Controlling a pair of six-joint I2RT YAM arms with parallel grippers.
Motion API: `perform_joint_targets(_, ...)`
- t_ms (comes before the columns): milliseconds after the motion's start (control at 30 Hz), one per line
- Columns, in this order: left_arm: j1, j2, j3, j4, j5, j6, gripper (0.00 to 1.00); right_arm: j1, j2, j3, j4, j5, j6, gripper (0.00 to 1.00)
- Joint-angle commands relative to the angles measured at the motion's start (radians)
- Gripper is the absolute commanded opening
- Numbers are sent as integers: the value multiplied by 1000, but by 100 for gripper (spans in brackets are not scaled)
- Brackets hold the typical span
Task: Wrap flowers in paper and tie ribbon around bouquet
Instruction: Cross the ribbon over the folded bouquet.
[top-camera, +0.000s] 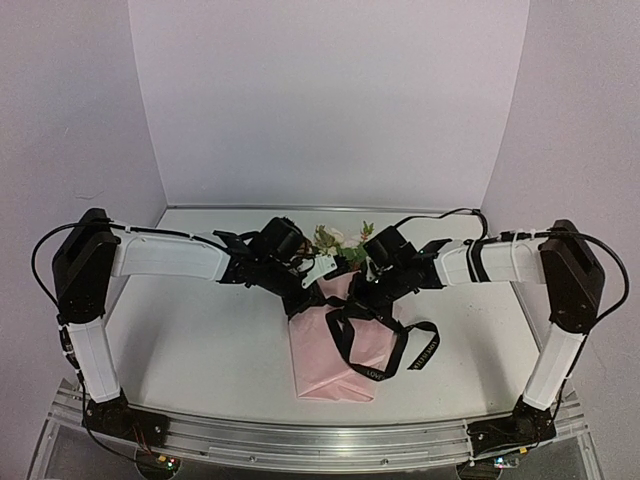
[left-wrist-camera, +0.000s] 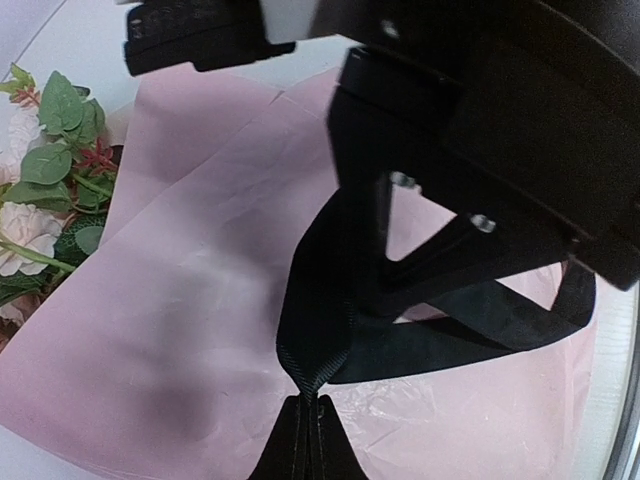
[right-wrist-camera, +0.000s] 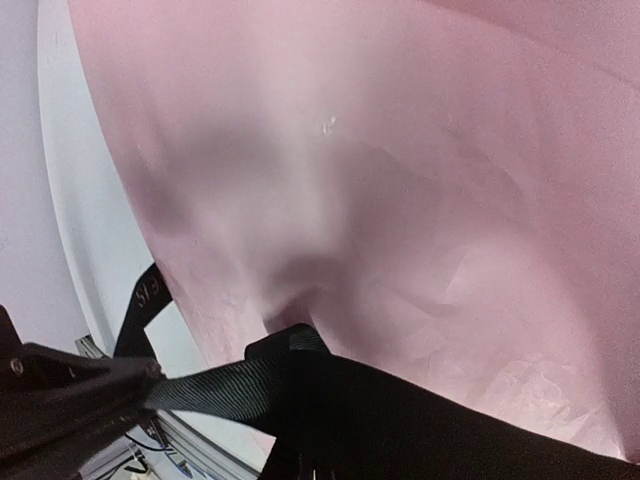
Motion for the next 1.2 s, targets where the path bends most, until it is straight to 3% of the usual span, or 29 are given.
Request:
perform_joint_targets(0,9,-45,13,-56,70,-26,0,4,14,37,-8,177,-52,0)
perform_joint_targets(267,76,-38,36,-85,259,-109,0,57,-5,21,34,423,-249,0)
perform_joint_targets(533,119,-68,6,-17,325,-163,0,99,-97,44,41,581,-436,0)
perform_joint_targets(800,129,-73,13,-2,325,-164,0,121,-142,12,67,501,-443,0)
perform_joint_targets(1000,137,-77,14,-1,332,-166,0,142,-37,-19,145,334,-329,0)
perform_joint_targets(1167,139,-52,27,-45,368,-151,0,144,26,-39,183,307,-262,0)
